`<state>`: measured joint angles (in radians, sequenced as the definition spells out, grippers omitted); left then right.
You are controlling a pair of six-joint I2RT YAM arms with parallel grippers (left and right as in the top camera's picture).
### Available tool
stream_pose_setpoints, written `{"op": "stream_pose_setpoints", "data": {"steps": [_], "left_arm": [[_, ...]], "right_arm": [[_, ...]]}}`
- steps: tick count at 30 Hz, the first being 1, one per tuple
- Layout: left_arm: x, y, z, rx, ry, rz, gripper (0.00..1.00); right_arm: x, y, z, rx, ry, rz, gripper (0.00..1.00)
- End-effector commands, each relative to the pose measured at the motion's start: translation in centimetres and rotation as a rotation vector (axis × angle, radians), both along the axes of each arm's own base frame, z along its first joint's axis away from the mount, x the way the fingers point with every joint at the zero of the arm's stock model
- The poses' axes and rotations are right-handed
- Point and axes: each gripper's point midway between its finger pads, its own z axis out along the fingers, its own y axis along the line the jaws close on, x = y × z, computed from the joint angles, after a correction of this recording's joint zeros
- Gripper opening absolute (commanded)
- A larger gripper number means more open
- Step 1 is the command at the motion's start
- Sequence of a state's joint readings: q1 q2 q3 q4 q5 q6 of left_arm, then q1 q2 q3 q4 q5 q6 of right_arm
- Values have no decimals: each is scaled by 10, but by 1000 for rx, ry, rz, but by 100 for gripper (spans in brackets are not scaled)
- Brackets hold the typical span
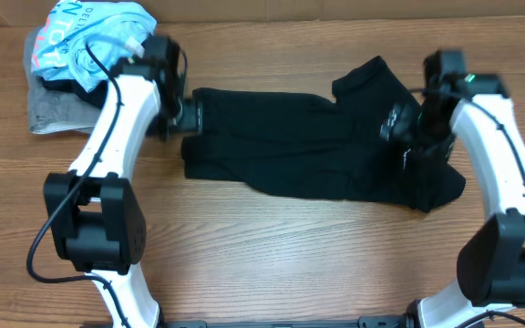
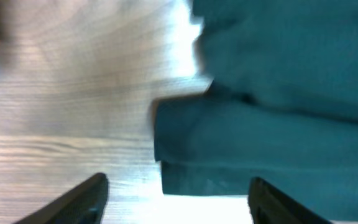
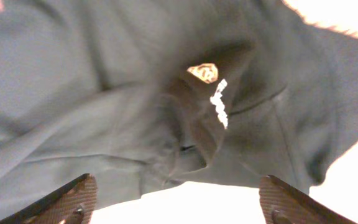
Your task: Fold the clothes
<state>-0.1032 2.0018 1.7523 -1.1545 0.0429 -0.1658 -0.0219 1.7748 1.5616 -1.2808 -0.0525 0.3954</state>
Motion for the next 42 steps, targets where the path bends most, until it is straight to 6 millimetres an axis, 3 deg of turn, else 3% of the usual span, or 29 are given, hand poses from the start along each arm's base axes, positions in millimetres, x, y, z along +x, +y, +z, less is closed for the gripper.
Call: {"op": "stream_pose_setpoints", "data": {"steps": [1, 5, 8, 9, 10, 16, 21, 30, 42], "left_arm": [[39, -19, 92, -68, -233, -119, 82], [66, -28, 147, -69, -426, -180, 95], [84, -31, 149, -67, -485, -196, 99], [91, -32, 141, -64, -485, -210, 100], [103, -34, 119, -64, -463, -223, 100], [129, -40, 34, -77, -344, -236, 97], [136, -42, -14, -77, -278, -234, 96], [128, -46, -82, -110, -150, -237, 94], [126, -47, -117, -108, -102, -226, 86]], "right_arm": [[25, 0, 72, -8, -172, 99, 100], [36, -1, 117, -28, -280, 132, 100], [40, -1, 127, -32, -313, 134, 100], [41, -1, 126, -32, -313, 134, 100], [41, -1, 124, -31, -305, 137, 100], [44, 0, 117, -28, -288, 144, 100], [43, 0, 117, -29, -286, 149, 100], [46, 0, 113, -34, -287, 151, 100], [46, -4, 113, -56, -286, 144, 100]]}}
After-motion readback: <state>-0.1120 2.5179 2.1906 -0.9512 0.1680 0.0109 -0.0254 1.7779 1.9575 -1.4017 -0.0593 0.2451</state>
